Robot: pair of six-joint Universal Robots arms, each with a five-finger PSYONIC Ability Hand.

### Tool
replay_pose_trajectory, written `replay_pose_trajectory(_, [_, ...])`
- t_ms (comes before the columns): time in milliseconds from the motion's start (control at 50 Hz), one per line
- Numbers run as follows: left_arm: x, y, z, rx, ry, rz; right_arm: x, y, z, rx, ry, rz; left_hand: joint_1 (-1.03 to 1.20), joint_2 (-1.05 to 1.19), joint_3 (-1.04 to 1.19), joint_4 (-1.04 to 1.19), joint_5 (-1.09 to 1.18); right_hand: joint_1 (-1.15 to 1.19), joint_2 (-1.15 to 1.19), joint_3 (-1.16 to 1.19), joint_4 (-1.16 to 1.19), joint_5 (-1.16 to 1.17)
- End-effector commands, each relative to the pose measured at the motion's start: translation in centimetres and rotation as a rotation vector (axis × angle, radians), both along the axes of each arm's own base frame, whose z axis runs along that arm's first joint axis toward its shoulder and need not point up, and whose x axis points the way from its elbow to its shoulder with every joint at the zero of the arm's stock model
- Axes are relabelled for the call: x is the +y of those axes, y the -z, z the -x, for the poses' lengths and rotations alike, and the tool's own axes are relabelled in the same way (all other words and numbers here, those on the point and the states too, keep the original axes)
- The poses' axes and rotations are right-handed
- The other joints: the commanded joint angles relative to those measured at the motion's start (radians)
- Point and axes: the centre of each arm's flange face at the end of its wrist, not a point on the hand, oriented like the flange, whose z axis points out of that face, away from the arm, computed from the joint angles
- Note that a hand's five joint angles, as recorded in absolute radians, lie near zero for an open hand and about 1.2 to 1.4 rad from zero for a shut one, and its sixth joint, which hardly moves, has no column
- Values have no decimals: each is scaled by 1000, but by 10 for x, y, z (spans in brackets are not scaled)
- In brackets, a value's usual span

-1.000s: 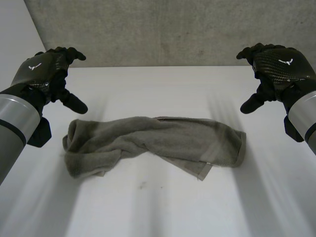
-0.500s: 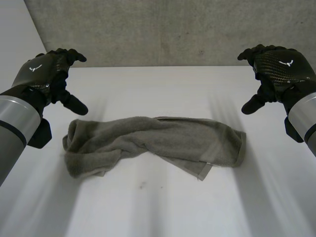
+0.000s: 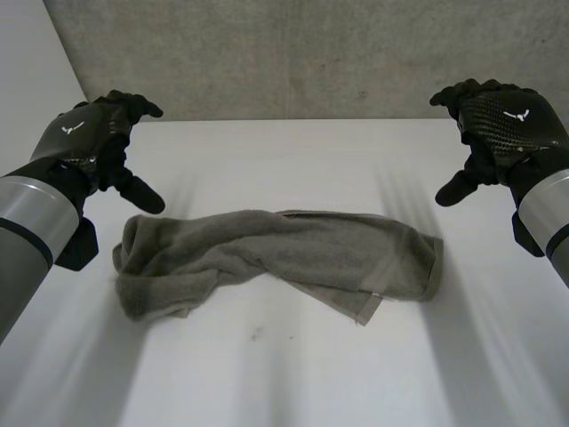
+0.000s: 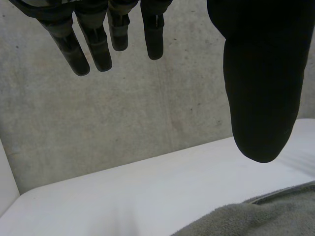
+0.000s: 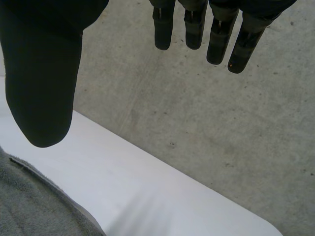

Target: Fold the towel.

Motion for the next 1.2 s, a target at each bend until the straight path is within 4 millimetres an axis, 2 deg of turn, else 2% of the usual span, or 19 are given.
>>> replay_pose_trajectory(20, [-6,6,2,-27,7,-17,-9,9,-4,6,-15,-39,-107,28,-71,27,8,-28,-47,-34,-51,-57])
replay_pose_trajectory(60, [-10,12,1,-68,6,-32,-11,15,-7,17,-31,-69,-107,28,-71,27,8,-28,-47,-34,-51,-57])
replay_pose_trajectory(140, [-15,40,2,-265,49,-85,-19,28,-11,41,-54,-163,-110,26,-74,25,5,-28,-47,-34,-51,-57])
replay_pose_trajectory(160, [-21,52,-2,-324,47,-113,-26,37,-14,54,-67,-217,-110,26,-74,25,5,-28,-47,-34,-51,-57])
replay_pose_trajectory(180, [-21,52,-2,-325,47,-113,-32,47,-19,64,-85,-266,-110,26,-74,25,5,-28,-47,-34,-51,-57])
replay_pose_trajectory(200, [-26,64,-7,-371,39,-149,-32,47,-19,64,-85,-266,-108,28,-71,27,8,-28,-47,-34,-51,-57])
replay_pose_trajectory(220, [-26,65,-7,-372,39,-150,-39,57,-24,74,-98,-306,-107,28,-71,27,8,-28,-47,-34,-51,-57])
replay_pose_trajectory(260, [-34,89,-18,-430,25,-228,-47,67,-28,84,-104,-340,-99,37,-62,36,16,-28,-47,-34,-51,-57])
replay_pose_trajectory(340, [-38,106,-24,-448,17,-285,-74,97,-39,79,-107,-400,-61,75,-24,74,55,-28,-47,-34,-51,-57])
replay_pose_trajectory(480, [-46,142,-33,-470,2,-392,-108,128,-51,58,-106,-423,69,204,105,203,184,15,-4,8,-8,-15])
replay_pose_trajectory(620, [-51,154,-33,-473,3,-401,-132,160,-58,69,-97,-427,192,328,228,327,307,129,110,123,106,100])
replay_pose_trajectory(720, [-55,154,-32,-469,-1,-385,-138,168,-60,73,-105,-423,412,548,449,547,527,308,289,301,285,278])
replay_pose_trajectory(920, [-56,154,-27,-471,11,-369,-150,177,-65,74,-116,-394,732,868,769,867,847,543,524,537,520,514])
replay_pose_trajectory(980, [-57,153,-27,-470,11,-364,-151,180,-66,81,-124,-392,794,930,830,929,909,701,682,695,678,672])
replay_pose_trajectory(1020, [-58,152,-26,-473,11,-360,-151,180,-67,86,-126,-388,992,1128,1029,1127,1108,772,752,765,749,742])
replay_pose_trajectory(1060, [-59,151,-26,-477,12,-354,-152,180,-67,89,-127,-383,1052,1188,1088,1187,1167,808,788,801,784,778])
replay_pose_trajectory(1120, [-61,150,-26,-502,19,-338,-154,181,-67,90,-131,-384,1078,1214,1115,1213,1193,896,876,889,873,866])
replay_pose_trajectory(1160, [-63,150,-25,-520,24,-328,-155,181,-68,93,-139,-377,1078,1214,1115,1213,1193,1141,1122,1134,1118,1111])
replay_pose_trajectory(1200, [-66,148,-25,-534,24,-316,-155,179,-70,92,-147,-371,1078,1214,1115,1213,1193,1194,1174,1187,1170,1164])
